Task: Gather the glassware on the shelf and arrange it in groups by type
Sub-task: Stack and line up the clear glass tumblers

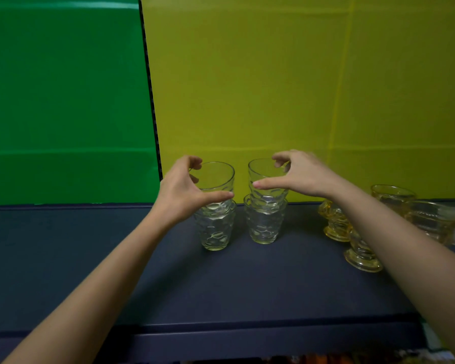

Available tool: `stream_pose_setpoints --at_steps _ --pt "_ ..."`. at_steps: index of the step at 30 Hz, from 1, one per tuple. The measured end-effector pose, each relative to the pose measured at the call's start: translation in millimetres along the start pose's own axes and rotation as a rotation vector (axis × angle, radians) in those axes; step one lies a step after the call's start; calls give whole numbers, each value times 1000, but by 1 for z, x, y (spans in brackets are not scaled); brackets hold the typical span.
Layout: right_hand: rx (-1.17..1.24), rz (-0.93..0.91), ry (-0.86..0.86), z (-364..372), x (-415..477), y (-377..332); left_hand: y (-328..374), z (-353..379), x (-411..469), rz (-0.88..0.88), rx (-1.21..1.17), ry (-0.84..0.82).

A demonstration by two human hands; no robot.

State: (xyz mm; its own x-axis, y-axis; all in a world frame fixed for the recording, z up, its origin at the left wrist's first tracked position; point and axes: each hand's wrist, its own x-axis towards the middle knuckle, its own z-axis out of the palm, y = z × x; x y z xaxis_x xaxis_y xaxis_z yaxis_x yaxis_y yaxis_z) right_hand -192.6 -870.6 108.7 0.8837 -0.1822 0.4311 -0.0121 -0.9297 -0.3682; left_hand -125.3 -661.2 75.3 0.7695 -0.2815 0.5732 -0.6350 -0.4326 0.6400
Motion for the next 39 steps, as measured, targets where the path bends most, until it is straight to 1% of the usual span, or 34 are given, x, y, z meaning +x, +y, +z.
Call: stream_pose_setpoints --at_steps 16,21,27,30,33,39 --pt "-91 20 -154 24 -4 6 -19 12 -9 -39 32 -104" --pt "-77 28 -192 32 -3 8 -25 13 -12 -57 26 -127" --pt "-21 28 -213 36 -8 10 -30 17 -19 -109 -52 -186" --pt "-41 21 -197 40 -8 9 -35 22 -24 -143 -123 -174" --pt "-39 25 -210 38 -10 9 -37 25 -26 -140 -144 -158" --pt "-70 20 -204 31 -26 14 -40 27 -28 -138 -227 -209"
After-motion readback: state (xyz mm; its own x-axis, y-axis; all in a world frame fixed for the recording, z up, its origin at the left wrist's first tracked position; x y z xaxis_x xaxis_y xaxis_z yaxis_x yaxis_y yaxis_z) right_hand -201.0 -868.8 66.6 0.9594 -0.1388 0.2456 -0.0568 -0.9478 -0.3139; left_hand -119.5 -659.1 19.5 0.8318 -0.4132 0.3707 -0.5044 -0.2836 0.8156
